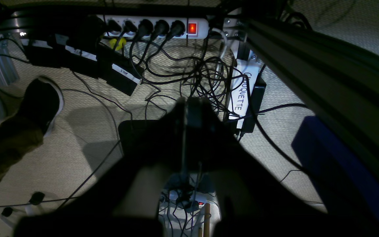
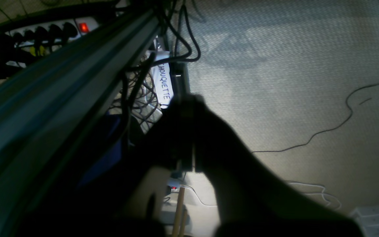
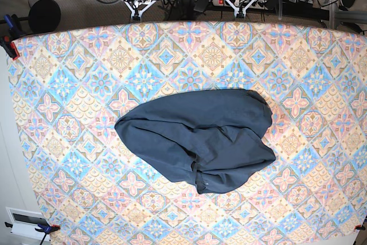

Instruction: Layout the t-shirt on the table in an organized manner, then fold the t-shirt properly

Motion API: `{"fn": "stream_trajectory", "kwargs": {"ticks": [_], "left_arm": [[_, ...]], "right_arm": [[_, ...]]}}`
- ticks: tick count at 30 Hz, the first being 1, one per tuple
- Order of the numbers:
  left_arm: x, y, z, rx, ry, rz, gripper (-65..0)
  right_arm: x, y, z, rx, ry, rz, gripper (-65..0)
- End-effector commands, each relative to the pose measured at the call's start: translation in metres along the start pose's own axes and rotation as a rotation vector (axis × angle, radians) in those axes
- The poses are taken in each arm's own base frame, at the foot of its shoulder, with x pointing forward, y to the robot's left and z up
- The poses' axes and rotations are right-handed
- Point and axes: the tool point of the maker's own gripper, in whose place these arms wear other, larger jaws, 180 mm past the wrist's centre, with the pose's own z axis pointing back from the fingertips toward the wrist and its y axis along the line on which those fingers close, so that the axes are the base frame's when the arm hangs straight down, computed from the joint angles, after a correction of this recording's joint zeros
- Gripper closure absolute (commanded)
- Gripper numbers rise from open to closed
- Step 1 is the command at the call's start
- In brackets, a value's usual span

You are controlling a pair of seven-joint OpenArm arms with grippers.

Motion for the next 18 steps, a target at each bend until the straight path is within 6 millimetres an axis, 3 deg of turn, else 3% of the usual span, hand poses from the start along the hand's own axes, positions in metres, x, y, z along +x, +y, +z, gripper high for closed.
{"fn": "stream_trajectory", "kwargs": {"ticks": [1,4,7,9,12,18], "left_arm": [[-0.005,0.001,0.001,0.005,0.002,0.007,0.0],[-0.010,0.004,0.003,0.009,-0.009,0.005,0.0],[-0.022,0.018,0.008,0.027,-0.023,-0.014,0.0],[-0.031,0.022,0.012,0.033,-0.028,-0.019,0.0],[-0.047,0.042,0.020,0.059,-0.023,-0.030,0.0],[-0.065,0.078,0.035,0.108,-0.032,-0.061,0.0]], "right_arm": [[0.002,0.001,0.000,0.003,-0.008,0.003,-0.3],[-0.004,-0.001,0.000,0.000,0.001,0.003,-0.1],[-0.035,-0.005,0.002,-0.007,0.038,0.001,0.0],[-0.036,-0.010,0.004,-0.015,0.020,0.005,0.0],[-0.037,-0.046,0.011,-0.069,-0.019,0.020,0.0],[-0.055,-0.089,0.032,-0.136,-0.067,0.056,0.0]]}}
